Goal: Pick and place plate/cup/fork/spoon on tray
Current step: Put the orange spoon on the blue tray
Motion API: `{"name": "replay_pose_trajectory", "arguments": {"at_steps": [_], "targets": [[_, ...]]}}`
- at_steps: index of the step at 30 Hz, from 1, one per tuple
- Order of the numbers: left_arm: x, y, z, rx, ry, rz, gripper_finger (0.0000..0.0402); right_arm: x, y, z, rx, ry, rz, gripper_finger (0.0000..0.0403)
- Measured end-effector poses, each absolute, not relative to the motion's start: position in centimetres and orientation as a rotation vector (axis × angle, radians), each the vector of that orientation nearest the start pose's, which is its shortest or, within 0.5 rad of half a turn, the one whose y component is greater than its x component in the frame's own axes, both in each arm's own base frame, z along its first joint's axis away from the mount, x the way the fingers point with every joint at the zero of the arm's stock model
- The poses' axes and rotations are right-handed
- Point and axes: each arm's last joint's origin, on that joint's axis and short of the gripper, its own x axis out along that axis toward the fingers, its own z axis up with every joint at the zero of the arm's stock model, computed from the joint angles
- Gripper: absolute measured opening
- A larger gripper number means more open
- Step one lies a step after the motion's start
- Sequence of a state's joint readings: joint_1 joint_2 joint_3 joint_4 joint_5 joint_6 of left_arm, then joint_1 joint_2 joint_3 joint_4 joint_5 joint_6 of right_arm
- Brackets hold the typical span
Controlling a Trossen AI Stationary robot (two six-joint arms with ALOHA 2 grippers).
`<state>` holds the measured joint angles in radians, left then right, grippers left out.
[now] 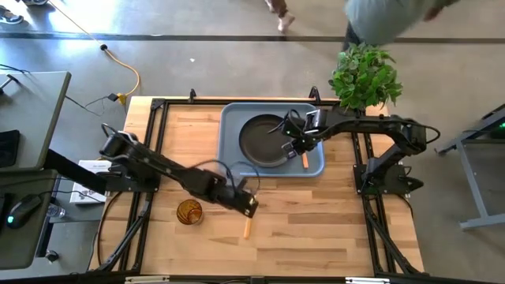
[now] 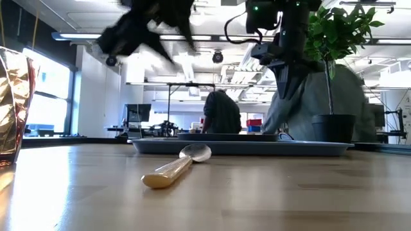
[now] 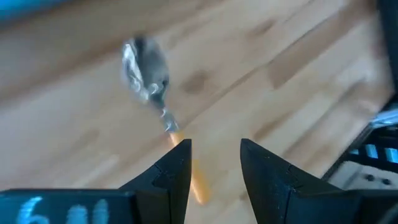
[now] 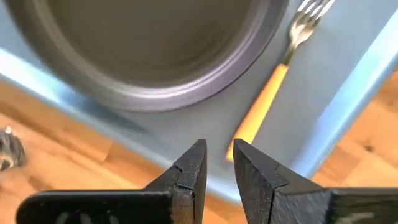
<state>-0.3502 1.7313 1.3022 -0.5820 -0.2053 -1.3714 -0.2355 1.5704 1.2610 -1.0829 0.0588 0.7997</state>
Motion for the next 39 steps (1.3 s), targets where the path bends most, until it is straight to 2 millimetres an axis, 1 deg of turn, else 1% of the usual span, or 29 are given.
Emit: {"name": "replay_pose_trajectory", "arguments": {"at_steps": [1,4,5,10,14,15,17,19,21,23,29,35,37,39], "targets": [[34.1,-11.5,24.4,-0.964,0.833,0.512,0.0126,28.1,-6.6,25.5,0.787,1.229,-0.783,0.0071],[32.9,-10.0,26.5,-0.854,0.794,0.504,0.0126,28.3,-5.6,25.5,0.815,1.236,-0.757,0.0071],[32.8,-9.6,27.4,-0.833,0.762,0.48,0.0126,28.4,-5.3,25.5,0.825,1.239,-0.752,0.0071],[30.6,-7.0,31.0,-0.658,0.716,0.416,0.0126,28.8,-3.2,25.5,0.908,1.235,-0.729,0.0071],[28.6,-4.9,33.4,-0.525,0.679,0.374,0.0126,29.3,-1.3,25.6,0.984,1.223,-0.707,0.0071],[28.0,-4.4,33.8,-0.484,0.688,0.373,0.0126,29.5,-0.8,25.6,0.997,1.213,-0.693,0.0071],[27.2,-3.7,35.0,-0.437,0.64,0.355,0.0126,29.6,0.2,25.7,1.022,1.204,-0.693,0.0071],[26.1,-3.0,35.4,-0.383,0.66,0.358,0.0126,29.9,1.1,25.7,1.056,1.174,-0.686,0.0071],[25.4,-2.4,36.3,-0.351,0.628,0.346,0.0126,30.1,1.9,25.8,1.09,1.155,-0.689,0.0071],[24.4,-1.8,36.7,-0.31,0.642,0.351,0.0126,30.4,2.7,25.9,1.13,1.117,-0.68,0.0071],[22.3,-0.5,38.1,-0.228,0.611,0.356,0.0126,31.2,5.2,26.2,1.226,1.006,-0.663,0.0076],[20.4,0.8,39.0,-0.179,0.588,0.37,0.0126,32.6,7.7,26.7,1.322,0.828,-0.576,0.0116],[19.8,1.0,39.4,-0.168,0.575,0.373,0.0126,33.0,8.2,27.1,1.345,0.762,-0.548,0.0129],[19.3,1.3,39.6,-0.156,0.567,0.38,0.0126,33.6,8.5,27.8,1.367,0.657,-0.494,0.0136]]}}
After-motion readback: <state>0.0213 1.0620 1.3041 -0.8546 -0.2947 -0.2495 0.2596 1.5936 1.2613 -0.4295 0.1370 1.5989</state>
